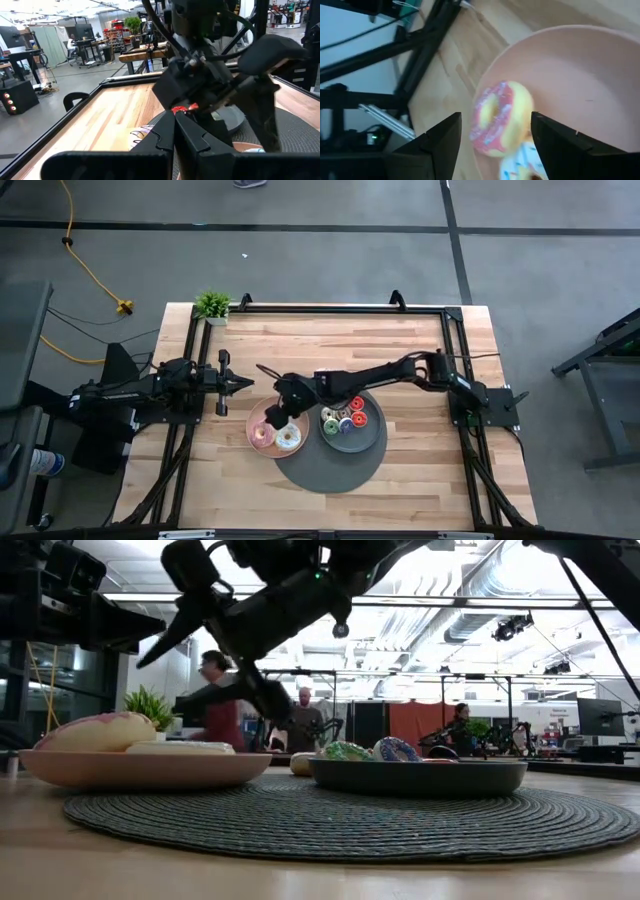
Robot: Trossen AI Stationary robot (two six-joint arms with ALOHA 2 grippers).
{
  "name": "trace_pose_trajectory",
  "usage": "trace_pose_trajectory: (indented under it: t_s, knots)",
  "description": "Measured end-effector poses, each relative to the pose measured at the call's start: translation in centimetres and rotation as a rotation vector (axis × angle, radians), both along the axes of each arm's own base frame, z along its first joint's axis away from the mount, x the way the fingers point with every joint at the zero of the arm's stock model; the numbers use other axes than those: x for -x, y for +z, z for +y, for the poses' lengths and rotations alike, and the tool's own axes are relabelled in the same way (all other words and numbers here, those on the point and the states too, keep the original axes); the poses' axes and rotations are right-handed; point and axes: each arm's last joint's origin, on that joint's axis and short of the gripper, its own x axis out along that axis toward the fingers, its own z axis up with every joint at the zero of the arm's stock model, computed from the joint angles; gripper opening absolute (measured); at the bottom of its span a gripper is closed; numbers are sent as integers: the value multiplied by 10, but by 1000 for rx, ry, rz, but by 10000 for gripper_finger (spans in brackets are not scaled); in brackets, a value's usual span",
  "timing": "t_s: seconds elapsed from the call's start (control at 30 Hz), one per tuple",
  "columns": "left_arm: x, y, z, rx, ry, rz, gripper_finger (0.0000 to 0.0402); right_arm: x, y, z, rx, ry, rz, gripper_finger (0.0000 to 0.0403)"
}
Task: Pick & Place donuts
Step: Put the big purple donut on the pink plate
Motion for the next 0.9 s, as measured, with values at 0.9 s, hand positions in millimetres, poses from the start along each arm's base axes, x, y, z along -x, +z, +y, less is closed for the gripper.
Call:
trace_pose_trajectory:
  t_s: [0.9]
  knots:
    - [0,0,0,0,0,0,1,85,49,-106,277,-177,555,227]
